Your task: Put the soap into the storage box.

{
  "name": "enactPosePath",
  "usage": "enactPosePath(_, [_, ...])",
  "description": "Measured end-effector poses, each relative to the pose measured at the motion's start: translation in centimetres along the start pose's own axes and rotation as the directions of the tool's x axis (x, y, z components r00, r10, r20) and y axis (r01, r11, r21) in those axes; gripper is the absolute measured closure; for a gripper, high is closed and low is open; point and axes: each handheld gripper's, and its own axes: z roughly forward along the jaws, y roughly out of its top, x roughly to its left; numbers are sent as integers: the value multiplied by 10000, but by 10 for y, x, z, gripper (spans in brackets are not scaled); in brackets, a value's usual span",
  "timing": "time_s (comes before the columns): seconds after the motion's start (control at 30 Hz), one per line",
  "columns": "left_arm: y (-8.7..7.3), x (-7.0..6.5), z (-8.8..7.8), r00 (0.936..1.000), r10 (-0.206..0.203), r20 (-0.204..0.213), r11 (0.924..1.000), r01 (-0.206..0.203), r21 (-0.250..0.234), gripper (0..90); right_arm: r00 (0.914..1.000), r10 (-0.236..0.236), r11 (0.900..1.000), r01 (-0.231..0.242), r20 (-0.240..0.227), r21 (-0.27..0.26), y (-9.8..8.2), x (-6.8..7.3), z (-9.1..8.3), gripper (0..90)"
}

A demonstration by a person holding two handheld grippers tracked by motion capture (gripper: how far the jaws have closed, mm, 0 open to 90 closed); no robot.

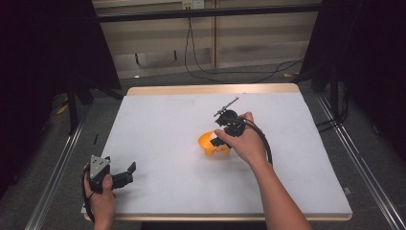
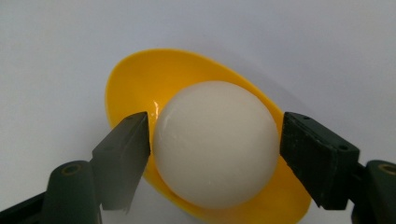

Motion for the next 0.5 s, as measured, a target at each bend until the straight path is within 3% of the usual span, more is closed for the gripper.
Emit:
enactPosePath(0.2, [0,-1,0,10000,48,-72,10000,-48,21,18,9998,-149,9992,146,-88,-378,-4,-3,-10,234])
enactPosePath(0.5, [0,0,0,10000,-99,-12,9999,99,-92,18,9996,267,9933,-250,130,-1125,-28,-15,-28,171])
